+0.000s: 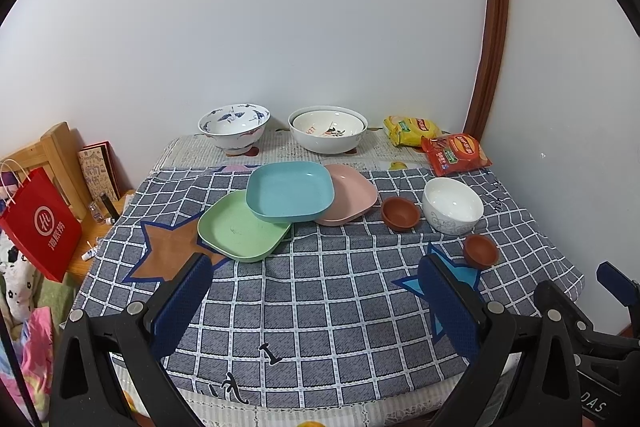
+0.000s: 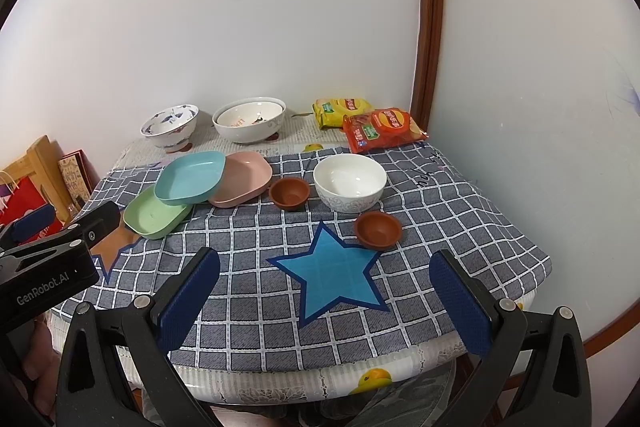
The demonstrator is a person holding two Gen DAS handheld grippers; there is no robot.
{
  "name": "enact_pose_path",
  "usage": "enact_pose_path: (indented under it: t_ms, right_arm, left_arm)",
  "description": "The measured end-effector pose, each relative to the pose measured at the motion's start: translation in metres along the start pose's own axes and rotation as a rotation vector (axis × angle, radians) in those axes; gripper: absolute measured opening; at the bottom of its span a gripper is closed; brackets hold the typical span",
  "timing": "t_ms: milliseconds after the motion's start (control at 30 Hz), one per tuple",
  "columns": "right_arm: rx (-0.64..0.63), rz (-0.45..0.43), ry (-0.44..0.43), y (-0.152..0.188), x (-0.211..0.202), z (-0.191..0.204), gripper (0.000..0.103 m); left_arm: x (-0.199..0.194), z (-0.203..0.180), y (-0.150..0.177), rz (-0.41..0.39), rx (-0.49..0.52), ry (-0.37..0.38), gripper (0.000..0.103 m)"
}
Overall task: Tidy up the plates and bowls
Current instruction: 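Move the right tool toward the blue plate and grasp its rim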
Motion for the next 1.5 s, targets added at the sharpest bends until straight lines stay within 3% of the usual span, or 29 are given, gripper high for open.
enact_pose_path:
  t_ms: [733, 1500]
  right_arm:
    - [-0.011, 0.025, 0.024, -0.005, 0.019, 0.008, 0.103]
    - [0.009, 0.127, 0.018, -0.035, 0.104, 0.032, 0.103]
  left_arm:
    - [0.02, 0.006, -0.012, 0.015, -0.011, 0.022, 0.103]
    - [0.091, 0.022, -0.052, 0.069, -0.007, 0.018, 0.103]
Point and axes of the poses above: each gripper's, at about its wrist camera, not at the fingertips, and x roughly the way its jaws point, z to its left, y to its underside, the point moved 5 cm from there along x, roughly the way its jaws point, and after that the axes turned 7 degrees about y, right-handed, at the moved point
